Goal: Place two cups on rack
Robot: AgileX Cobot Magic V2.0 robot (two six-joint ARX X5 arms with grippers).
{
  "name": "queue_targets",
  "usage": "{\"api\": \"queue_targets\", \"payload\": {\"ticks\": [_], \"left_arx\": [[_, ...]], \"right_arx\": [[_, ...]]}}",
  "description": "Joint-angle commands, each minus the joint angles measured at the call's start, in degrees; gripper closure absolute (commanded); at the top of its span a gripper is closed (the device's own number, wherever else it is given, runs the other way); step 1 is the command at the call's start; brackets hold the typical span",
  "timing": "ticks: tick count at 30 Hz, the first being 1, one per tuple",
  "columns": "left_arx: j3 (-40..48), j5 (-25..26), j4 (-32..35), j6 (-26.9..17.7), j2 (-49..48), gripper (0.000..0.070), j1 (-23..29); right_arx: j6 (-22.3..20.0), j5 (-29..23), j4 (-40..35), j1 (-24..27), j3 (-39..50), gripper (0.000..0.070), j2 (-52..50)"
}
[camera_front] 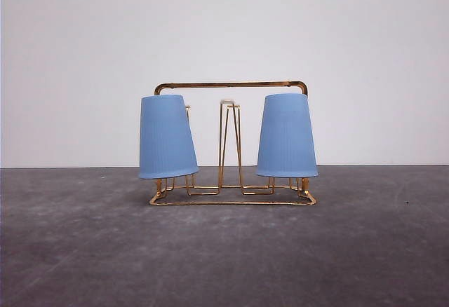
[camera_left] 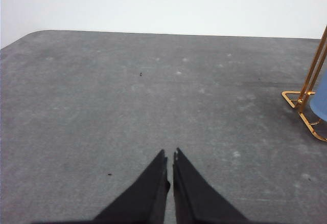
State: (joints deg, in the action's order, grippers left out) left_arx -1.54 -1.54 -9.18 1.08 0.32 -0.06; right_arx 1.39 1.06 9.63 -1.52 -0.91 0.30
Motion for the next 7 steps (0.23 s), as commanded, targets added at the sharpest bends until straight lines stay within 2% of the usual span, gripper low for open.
{"api": "queue_targets", "payload": {"ticks": [1, 7], "left_arx": [[0.83, 0.0, 0.64, -0.39, -0.04, 0.07, -0.06], [0.83, 0.0, 0.63, -0.39, -0.04, 0.07, -0.06]], "right_arx": [[0.61, -0.02, -0.63, -0.02, 0.22, 0.0669, -0.09], [0.59, -0.02, -0.63, -0.02, 0.22, 0.0669, -0.09]]}}
